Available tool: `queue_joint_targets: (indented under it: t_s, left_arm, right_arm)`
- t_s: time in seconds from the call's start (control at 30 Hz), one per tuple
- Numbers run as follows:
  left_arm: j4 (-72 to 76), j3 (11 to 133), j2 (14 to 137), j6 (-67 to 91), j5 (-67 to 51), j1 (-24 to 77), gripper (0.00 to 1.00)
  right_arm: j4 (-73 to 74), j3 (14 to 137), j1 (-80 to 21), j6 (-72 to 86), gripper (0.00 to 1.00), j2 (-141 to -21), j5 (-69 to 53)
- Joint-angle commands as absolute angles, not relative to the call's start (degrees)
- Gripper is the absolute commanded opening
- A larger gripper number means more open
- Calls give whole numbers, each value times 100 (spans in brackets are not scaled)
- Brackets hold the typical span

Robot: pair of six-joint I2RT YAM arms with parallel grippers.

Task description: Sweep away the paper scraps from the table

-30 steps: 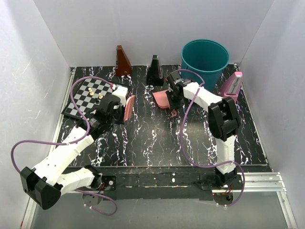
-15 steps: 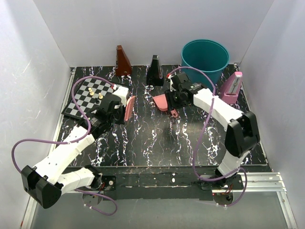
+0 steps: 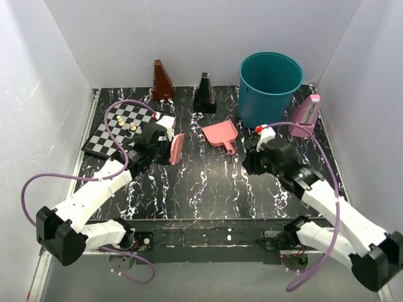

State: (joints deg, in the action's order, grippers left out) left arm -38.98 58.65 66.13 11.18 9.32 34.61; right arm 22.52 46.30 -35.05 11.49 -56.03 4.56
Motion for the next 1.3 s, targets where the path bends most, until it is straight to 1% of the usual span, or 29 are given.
queue_joint_targets:
  t_s: [0.0,0.13,0.2,0.3,0.33,0.37,0.4,0.43,0.47,0.5,0.67,0.83,0.93,1.07,1.13,1.27]
  left_arm:
    - [-3858,6196,6706,1853,1019,3445,0]
    - [-3587,6337,6952,2416,713,3445,0]
    - [-3402,6450,7136,2601,589,3445,0]
    - [-3366,6810,7566,2707,843,3445,0]
    - [-3401,6933,7689,2707,939,3445,1]
    - [-3436,7039,7821,2664,967,3445,7]
    - [-3524,7179,7961,2593,1002,3445,21]
    - [-3759,7346,8102,2671,1193,3437,41]
    - [-3857,7443,8182,2681,1221,3445,93]
    - [-3858,7479,8191,2611,1230,3445,98]
    - [-3876,7366,7893,2347,1537,3445,98]
    - [-4069,7128,7235,1838,1968,3445,98]
    - [-4166,6953,6664,1504,2074,3445,98]
    - [-4096,6655,5662,1363,3013,3445,98]
    - [-3903,6382,5135,1283,3242,3445,98]
    - [-3341,5531,4186,1519,3261,3454,98]
  right_arm:
    - [1450,3833,-3516,1564,51,-4590,554]
    - [1485,3367,-3524,1775,52,-3764,492]
    - [1485,3235,-3516,1828,51,-3534,414]
    - [1626,3164,-3516,1925,50,-3332,343]
    - [1687,3155,-3516,1977,50,-3270,291]
    - [1740,3147,-3516,1995,50,-3209,273]
    - [1810,3138,-3524,2030,49,-3147,255]
    - [1871,3138,-3516,2056,49,-3068,246]
    - [1924,3112,-3524,2057,49,-2989,263]
    - [1994,3103,-3524,2074,49,-2884,290]
    - [2127,3023,-3516,2162,49,-2479,325]
    - [2223,3207,-3516,2302,49,-2338,395]
    - [2373,3436,-3516,2399,49,-2277,579]
    - [2584,3831,-3524,2417,49,-2066,860]
    - [2672,3955,-3516,2417,49,-1891,1097]
    - [2812,4060,-3507,2400,49,-1434,1695]
